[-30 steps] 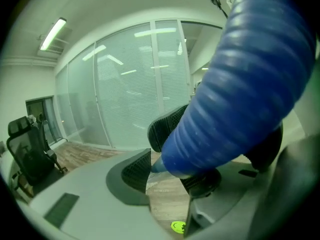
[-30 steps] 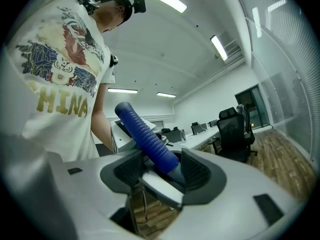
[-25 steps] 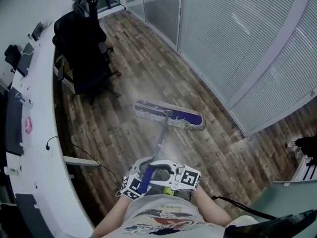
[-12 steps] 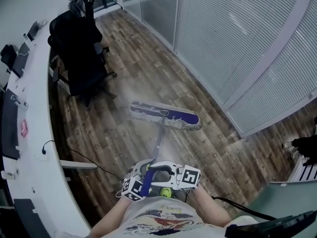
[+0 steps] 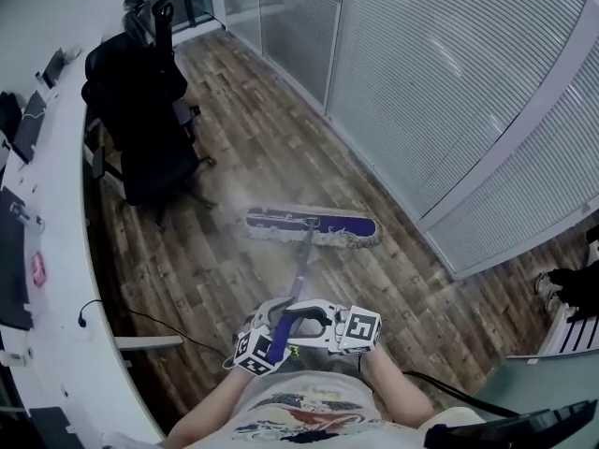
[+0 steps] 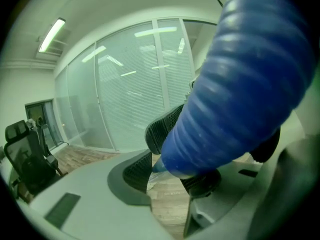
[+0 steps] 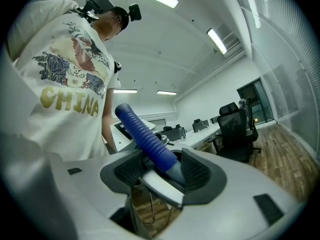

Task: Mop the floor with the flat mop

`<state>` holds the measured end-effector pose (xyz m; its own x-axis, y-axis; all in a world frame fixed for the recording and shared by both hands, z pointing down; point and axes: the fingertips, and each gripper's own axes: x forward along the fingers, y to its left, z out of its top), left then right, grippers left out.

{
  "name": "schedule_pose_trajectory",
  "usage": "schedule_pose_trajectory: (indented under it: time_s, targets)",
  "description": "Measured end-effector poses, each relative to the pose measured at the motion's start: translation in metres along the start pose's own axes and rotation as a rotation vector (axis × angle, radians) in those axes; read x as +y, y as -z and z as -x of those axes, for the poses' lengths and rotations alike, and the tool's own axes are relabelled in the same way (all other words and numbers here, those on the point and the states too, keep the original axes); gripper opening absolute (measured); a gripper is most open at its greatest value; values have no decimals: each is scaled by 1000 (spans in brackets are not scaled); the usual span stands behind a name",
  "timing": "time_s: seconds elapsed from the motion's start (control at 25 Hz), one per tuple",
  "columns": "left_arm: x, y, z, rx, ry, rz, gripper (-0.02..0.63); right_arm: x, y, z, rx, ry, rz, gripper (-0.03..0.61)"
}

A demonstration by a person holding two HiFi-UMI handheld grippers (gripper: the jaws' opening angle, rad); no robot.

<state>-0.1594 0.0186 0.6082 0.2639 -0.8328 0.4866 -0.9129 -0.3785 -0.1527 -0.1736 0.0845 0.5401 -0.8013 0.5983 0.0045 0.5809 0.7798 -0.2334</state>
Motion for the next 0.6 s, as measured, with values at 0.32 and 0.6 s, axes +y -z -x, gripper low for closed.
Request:
schedule_pose_trajectory:
  time_s: [0.32, 0.6]
  targets:
    - [79, 0, -34, -15, -4, 4, 132, -84, -14, -17, 9, 2, -21, 236]
    - [157, -14, -87, -8, -32, -3, 130, -175, -36, -9, -19, -40, -14, 235]
